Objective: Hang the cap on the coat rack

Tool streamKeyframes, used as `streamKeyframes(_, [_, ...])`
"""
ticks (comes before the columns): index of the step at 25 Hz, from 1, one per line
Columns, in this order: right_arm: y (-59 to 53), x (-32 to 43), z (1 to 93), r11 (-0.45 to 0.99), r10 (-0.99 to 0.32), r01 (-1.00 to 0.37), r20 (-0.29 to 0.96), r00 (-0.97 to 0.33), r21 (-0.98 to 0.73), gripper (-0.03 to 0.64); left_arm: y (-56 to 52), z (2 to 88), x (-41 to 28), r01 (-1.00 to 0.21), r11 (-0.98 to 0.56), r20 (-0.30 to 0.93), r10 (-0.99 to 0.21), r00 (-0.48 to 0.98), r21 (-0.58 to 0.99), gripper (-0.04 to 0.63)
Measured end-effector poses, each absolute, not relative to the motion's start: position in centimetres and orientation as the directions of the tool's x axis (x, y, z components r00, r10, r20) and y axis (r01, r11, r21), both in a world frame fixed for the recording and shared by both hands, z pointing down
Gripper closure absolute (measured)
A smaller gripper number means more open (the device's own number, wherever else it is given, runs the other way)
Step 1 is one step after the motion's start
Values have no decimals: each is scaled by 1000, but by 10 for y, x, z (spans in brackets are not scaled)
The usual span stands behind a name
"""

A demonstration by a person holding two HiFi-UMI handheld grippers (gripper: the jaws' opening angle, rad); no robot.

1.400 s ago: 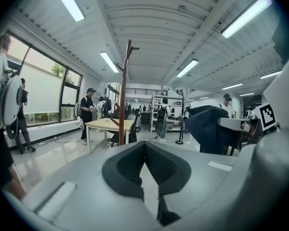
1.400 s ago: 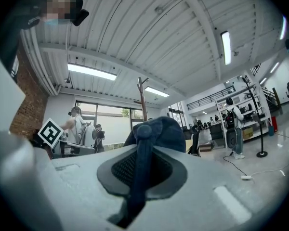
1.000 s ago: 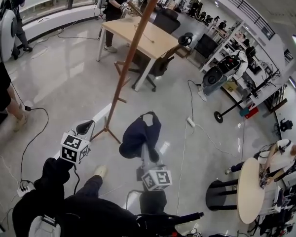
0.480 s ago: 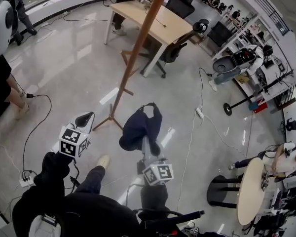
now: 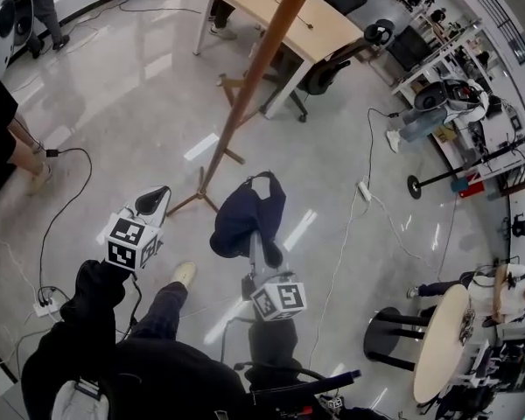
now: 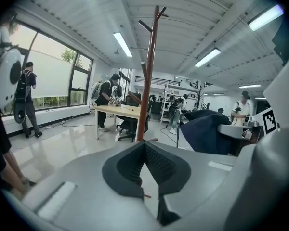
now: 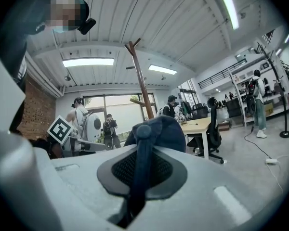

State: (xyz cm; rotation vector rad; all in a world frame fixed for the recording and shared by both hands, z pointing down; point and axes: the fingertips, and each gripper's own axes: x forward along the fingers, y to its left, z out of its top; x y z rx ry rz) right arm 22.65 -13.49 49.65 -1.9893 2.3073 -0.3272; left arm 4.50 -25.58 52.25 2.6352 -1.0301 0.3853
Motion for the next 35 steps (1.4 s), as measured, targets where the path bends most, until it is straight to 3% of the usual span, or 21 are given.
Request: streamKeyframes(35, [-220, 241, 604, 148, -958, -927, 182, -221, -345, 601, -331, 596, 53, -763, -618, 447, -637, 628, 192, 594])
